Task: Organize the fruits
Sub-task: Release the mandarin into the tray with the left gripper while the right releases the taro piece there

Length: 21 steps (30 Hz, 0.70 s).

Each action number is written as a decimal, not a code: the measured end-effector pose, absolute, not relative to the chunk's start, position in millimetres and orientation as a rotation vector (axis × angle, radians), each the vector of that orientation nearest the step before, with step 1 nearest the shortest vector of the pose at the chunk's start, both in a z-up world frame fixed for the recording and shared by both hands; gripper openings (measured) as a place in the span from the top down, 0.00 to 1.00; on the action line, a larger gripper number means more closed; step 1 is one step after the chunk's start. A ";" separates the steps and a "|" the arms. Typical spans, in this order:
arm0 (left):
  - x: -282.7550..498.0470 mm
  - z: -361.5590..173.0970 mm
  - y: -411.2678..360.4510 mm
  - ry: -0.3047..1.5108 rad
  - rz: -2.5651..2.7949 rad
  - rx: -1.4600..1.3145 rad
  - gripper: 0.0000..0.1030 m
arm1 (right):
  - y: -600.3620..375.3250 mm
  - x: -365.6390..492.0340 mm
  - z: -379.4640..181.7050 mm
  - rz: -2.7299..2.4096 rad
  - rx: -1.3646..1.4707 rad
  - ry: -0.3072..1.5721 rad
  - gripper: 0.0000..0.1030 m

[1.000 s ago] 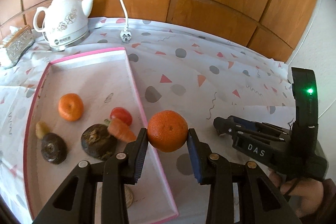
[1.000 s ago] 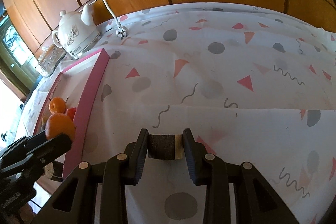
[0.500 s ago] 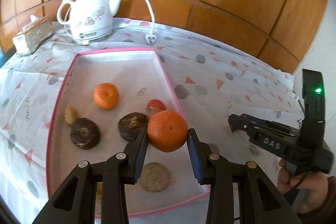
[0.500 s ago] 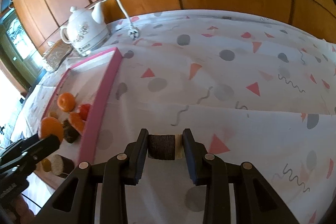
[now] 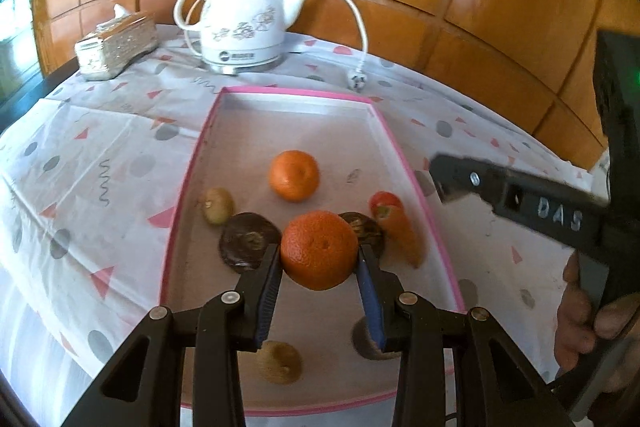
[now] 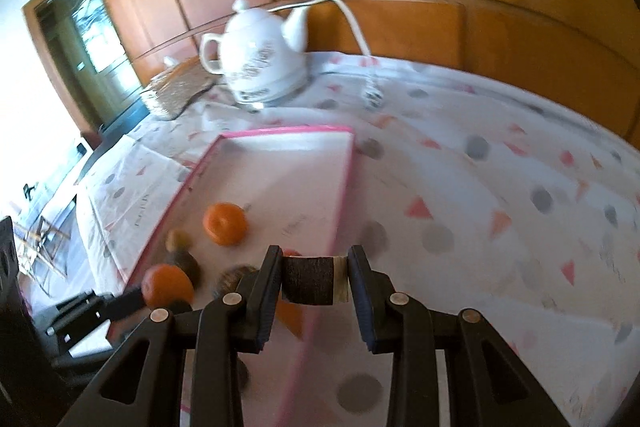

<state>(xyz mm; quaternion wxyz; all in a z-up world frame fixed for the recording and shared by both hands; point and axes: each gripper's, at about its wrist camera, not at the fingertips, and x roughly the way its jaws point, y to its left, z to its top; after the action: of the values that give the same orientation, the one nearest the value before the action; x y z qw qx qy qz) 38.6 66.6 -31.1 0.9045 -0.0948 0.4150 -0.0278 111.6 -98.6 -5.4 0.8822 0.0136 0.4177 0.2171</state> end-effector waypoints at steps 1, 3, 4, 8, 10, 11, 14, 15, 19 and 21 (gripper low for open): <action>39.0 -31.9 68.4 0.858 -0.053 -0.199 0.63 | -93.7 113.9 -4.2 0.461 0.021 0.867 0.68; 39.4 -32.9 70.7 0.859 -0.045 -0.200 0.63 | -81.6 118.4 -1.9 0.477 0.002 0.857 0.68; 39.7 -33.5 71.9 0.859 -0.037 -0.199 0.63 | -77.4 120.1 -1.4 0.481 -0.002 0.855 0.68; 41.8 -36.5 75.7 0.868 -0.024 -0.210 0.63 | -59.2 128.5 -1.4 0.497 -0.021 0.857 0.68; 42.3 -37.8 76.5 0.870 -0.019 -0.214 0.63 | -52.6 130.8 -2.6 0.502 -0.028 0.859 0.68; 42.3 -38.1 76.6 0.871 -0.018 -0.215 0.63 | -50.6 131.2 -3.4 0.503 -0.031 0.859 0.68; 43.3 -39.7 76.7 0.878 -0.011 -0.217 0.62 | -46.0 134.3 -6.1 0.505 -0.029 0.866 0.68; 43.5 -40.4 77.3 0.879 -0.008 -0.223 0.62 | -45.5 135.9 -7.3 0.502 -0.026 0.868 0.68; 43.4 -41.8 77.7 0.881 -0.005 -0.227 0.62 | -43.6 142.7 -14.8 0.497 -0.010 0.892 0.67; 43.1 -41.7 77.2 0.881 -0.004 -0.225 0.62 | -42.4 145.4 -19.9 0.500 -0.004 0.908 0.67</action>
<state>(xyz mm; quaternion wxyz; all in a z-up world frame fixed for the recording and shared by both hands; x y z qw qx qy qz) 43.1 77.2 -41.7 0.8984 -0.1085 0.4255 -0.0022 145.4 -42.4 -19.9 0.8686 -0.0020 0.4342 0.2388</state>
